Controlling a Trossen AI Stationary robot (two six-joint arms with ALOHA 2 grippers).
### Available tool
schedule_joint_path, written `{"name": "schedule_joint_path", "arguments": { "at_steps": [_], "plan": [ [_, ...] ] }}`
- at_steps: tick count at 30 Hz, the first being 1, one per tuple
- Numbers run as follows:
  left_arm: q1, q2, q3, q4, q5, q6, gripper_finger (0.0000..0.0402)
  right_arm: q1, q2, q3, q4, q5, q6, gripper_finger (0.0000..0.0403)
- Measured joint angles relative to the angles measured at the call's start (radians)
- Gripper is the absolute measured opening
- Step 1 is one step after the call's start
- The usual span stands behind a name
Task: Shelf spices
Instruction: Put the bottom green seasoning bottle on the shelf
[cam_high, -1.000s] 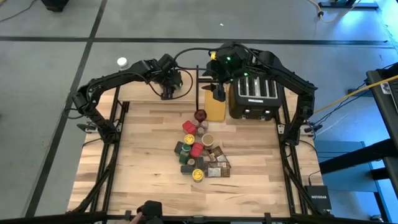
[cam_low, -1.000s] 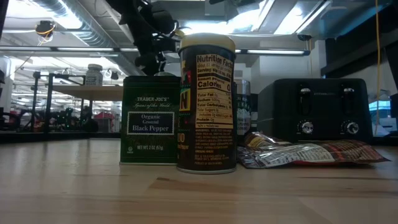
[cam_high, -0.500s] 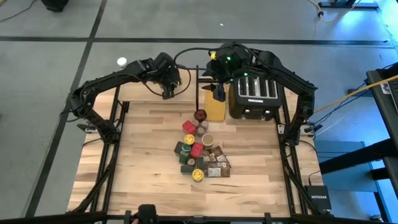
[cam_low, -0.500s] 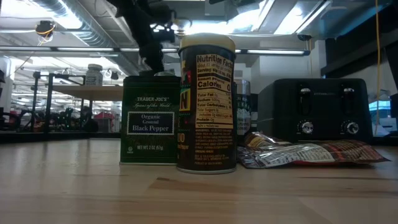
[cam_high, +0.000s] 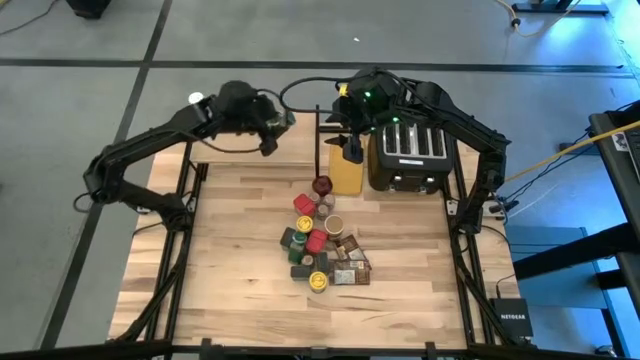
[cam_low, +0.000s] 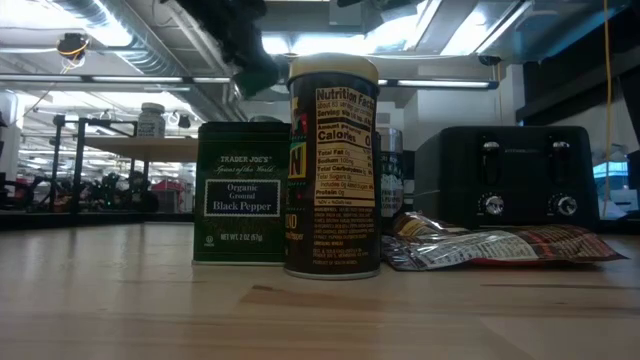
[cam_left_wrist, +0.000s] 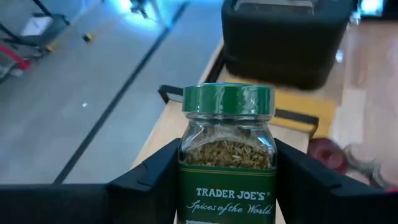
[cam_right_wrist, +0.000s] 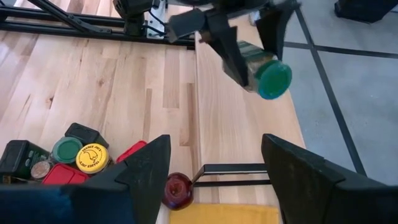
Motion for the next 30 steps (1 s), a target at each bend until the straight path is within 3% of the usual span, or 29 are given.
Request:
{"name": "schedule_joint_path", "arguments": {
  "at_steps": [4, 9, 15, 20, 30],
  "plan": [
    [-0.03, -0.096, -0.163, 0.209, -0.041, -0.056, 0.0195, 0.0, 0.0, 0.0, 0.0, 0.0, 0.0, 0.0259],
    [-0.071, -0.196, -0.442, 0.609, -0.1, -0.082, 0.0195, 0.0, 0.0, 0.0, 0.007, 0.0, 0.0, 0.0259],
    [-0.075, -0.2, -0.725, 1.072, -0.189, -0.142, 0.0195, 0.0, 0.0, 0.0, 0.023, 0.0, 0.0, 0.0259],
    [-0.084, -0.189, -0.852, 1.263, -0.301, -0.133, 0.0195, 0.0, 0.0, 0.0, 0.029, 0.0, -0.001, 0.0259],
    [-0.083, -0.189, -0.988, 1.529, -0.362, -0.125, 0.0195, 0.0, 0.0, 0.0, 0.052, 0.0, -0.003, 0.0259]
  ]
}}
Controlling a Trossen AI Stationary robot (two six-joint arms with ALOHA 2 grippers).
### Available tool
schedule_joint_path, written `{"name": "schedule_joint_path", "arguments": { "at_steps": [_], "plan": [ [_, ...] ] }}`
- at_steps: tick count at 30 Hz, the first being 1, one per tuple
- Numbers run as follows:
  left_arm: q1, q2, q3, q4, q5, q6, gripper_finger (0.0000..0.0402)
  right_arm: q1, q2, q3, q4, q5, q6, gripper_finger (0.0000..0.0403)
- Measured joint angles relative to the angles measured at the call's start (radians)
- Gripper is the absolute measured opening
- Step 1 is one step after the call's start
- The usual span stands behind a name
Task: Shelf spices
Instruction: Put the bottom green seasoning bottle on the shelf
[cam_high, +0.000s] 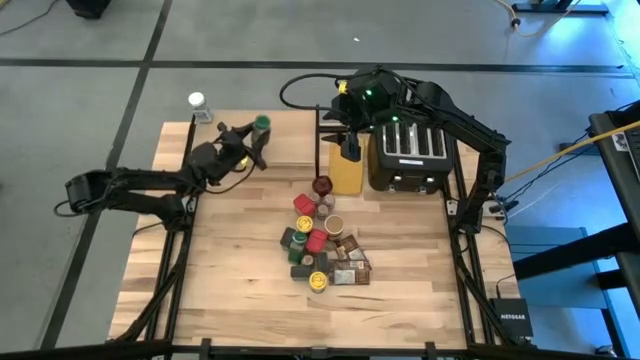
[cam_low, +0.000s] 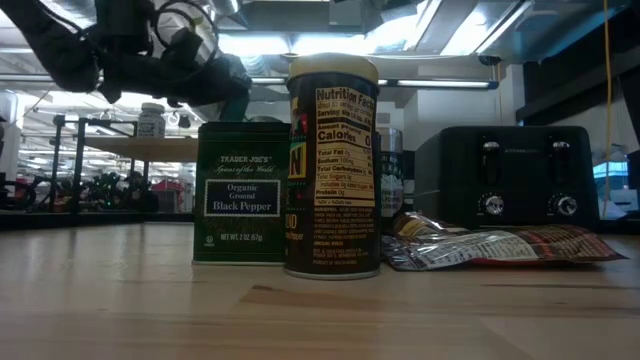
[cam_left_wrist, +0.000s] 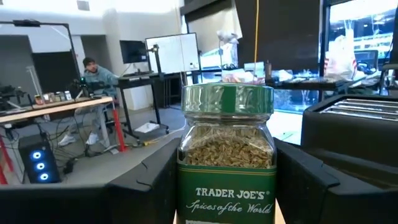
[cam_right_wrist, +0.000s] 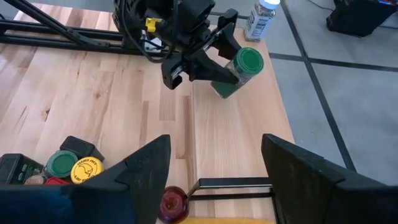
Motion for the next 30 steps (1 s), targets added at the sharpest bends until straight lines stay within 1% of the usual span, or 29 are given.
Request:
{"name": "schedule_joint_path", "arguments": {
  "at_steps": [2, 7, 10, 13, 15, 20, 23, 30],
  "plan": [
    [0.003, 0.0, -0.015, 0.011, -0.007, -0.009, 0.0196, 0.0, 0.0, 0.0, 0.0, -0.003, 0.0, 0.0259],
    [0.01, 0.001, -0.024, -0.029, -0.013, -0.074, 0.0196, 0.0, 0.0, 0.0, 0.002, -0.018, -0.001, 0.0259],
    [0.003, 0.001, -0.024, -0.028, -0.005, -0.062, 0.0196, 0.0, 0.0, 0.0, 0.01, -0.018, -0.004, 0.0259],
    [0.004, 0.001, -0.026, -0.037, -0.005, -0.019, 0.02, 0.0, 0.0, 0.0, 0.016, -0.019, -0.004, 0.0259],
    [0.004, 0.0, -0.038, -0.024, -0.006, -0.004, 0.0205, 0.0, 0.0, 0.0, 0.016, -0.027, -0.004, 0.0259],
    [0.005, -0.001, -0.1, 0.085, -0.006, -0.022, 0.0211, 0.0, 0.0, 0.0, 0.016, -0.03, -0.004, 0.0259],
    [0.005, -0.001, -0.124, 0.12, -0.005, -0.032, 0.0212, 0.0, 0.0, 0.0, 0.016, -0.03, -0.004, 0.0259],
    [0.005, -0.002, -0.129, 0.091, -0.007, -0.104, 0.0213, 0.0, 0.0, 0.0, 0.025, -0.03, -0.004, 0.0259]
  ]
}}
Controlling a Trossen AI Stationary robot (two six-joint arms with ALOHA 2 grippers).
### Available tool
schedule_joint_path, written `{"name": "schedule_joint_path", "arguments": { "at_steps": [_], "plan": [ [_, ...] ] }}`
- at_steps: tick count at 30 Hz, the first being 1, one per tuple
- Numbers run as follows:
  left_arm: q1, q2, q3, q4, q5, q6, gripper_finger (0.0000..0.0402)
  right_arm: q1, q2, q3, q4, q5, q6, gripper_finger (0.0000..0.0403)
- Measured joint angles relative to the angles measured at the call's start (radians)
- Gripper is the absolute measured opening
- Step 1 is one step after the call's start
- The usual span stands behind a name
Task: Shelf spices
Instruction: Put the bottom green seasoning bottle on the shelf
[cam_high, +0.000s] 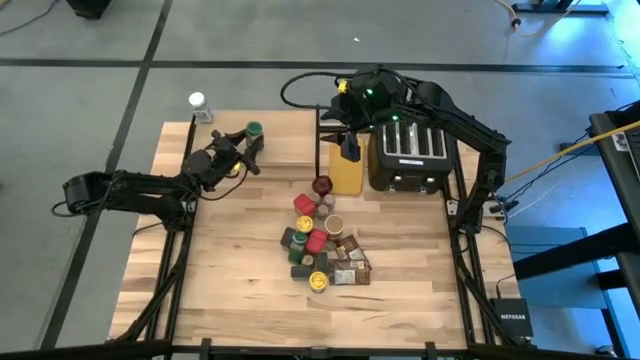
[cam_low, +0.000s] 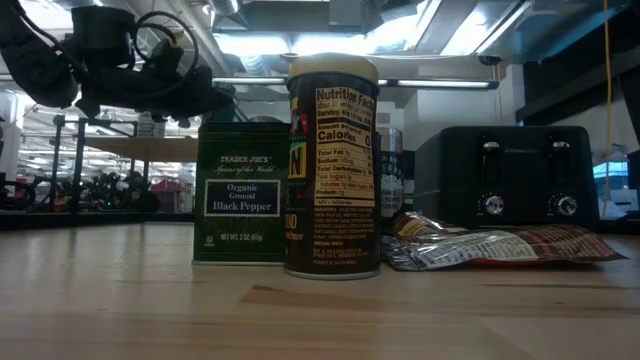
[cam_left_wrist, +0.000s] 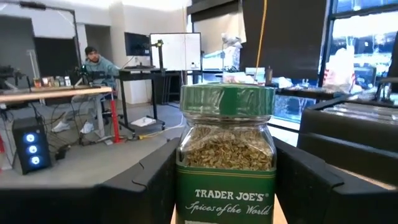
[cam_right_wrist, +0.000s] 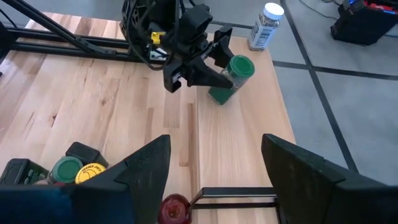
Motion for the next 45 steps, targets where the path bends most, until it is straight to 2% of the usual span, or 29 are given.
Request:
{"name": "schedule_joint_path", "arguments": {
  "at_steps": [10, 17, 26, 32, 40, 45],
  "plan": [
    [0.0, 0.002, -0.002, -0.043, -0.015, -0.007, 0.0215, 0.0, 0.0, 0.0, -0.001, -0.011, 0.005, 0.0259],
    [0.0, -0.006, -0.004, -0.04, -0.016, 0.012, 0.0249, 0.0, 0.0, 0.0, -0.002, -0.015, 0.005, 0.0259],
    [-0.012, -0.115, -0.003, -0.076, -0.021, 0.143, 0.0269, 0.0, 0.0, 0.0, -0.003, -0.015, 0.008, 0.0259],
    [-0.026, -0.255, -0.001, -0.241, -0.058, 0.178, 0.0269, 0.0, 0.006, 0.0, 0.004, -0.015, 0.008, 0.0259],
    [-0.026, -0.437, 0.089, -0.594, -0.078, 0.152, 0.0269, 0.0, 0.065, 0.0, 0.004, -0.014, 0.002, 0.0259],
    [-0.026, -0.507, 0.122, -0.697, -0.083, 0.141, 0.0269, 0.0, 0.089, 0.0, 0.03, -0.014, -0.018, 0.0259]
  ]
}}
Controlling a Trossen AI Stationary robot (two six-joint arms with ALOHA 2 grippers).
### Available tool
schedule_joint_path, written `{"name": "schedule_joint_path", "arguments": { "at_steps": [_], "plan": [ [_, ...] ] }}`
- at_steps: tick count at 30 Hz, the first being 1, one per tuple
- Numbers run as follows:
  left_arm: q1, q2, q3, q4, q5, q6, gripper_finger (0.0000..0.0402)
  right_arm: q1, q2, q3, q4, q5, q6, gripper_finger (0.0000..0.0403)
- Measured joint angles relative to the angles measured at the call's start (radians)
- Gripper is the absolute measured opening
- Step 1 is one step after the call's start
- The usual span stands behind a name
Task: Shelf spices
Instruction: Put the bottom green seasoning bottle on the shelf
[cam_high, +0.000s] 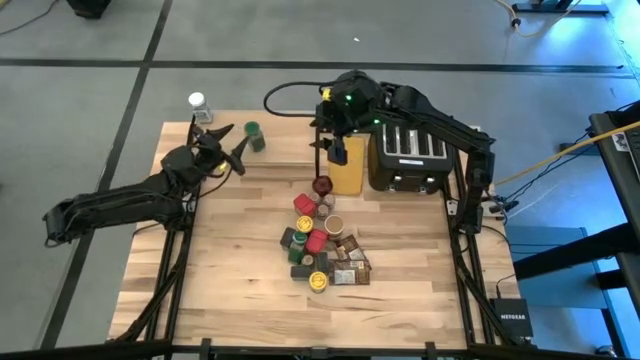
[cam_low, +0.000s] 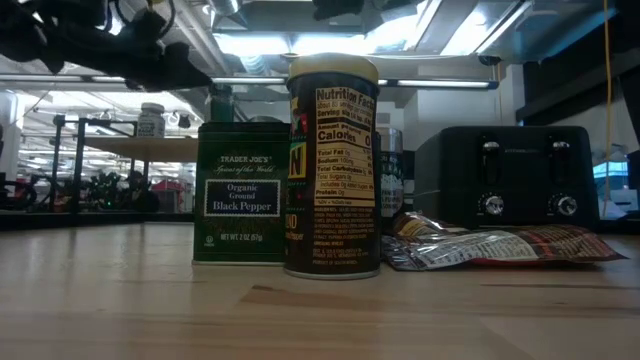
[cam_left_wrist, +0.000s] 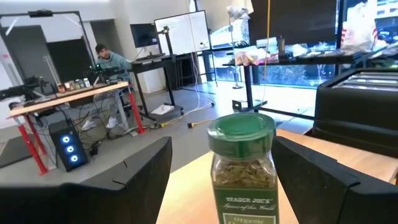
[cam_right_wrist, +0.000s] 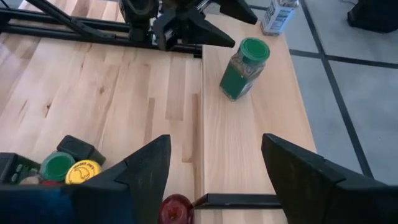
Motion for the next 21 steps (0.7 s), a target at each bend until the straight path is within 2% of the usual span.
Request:
{"name": "schedule_joint_path", "arguments": {
  "at_steps": [5, 10, 21],
  "plan": [
    [-0.044, -0.069, 0.034, -0.084, 0.002, 0.006, 0.0269, 0.008, 0.026, 0.0, 0.027, -0.012, 0.0, 0.0259],
    [-0.091, -0.142, 0.071, -0.208, -0.096, 0.017, 0.0269, 0.029, 0.096, 0.0, 0.076, -0.014, -0.001, 0.0259],
    [-0.157, -0.295, 0.145, -0.459, -0.214, 0.034, 0.0269, 0.065, 0.318, 0.0, 0.376, 0.092, -0.009, 0.0259]
  ]
}}
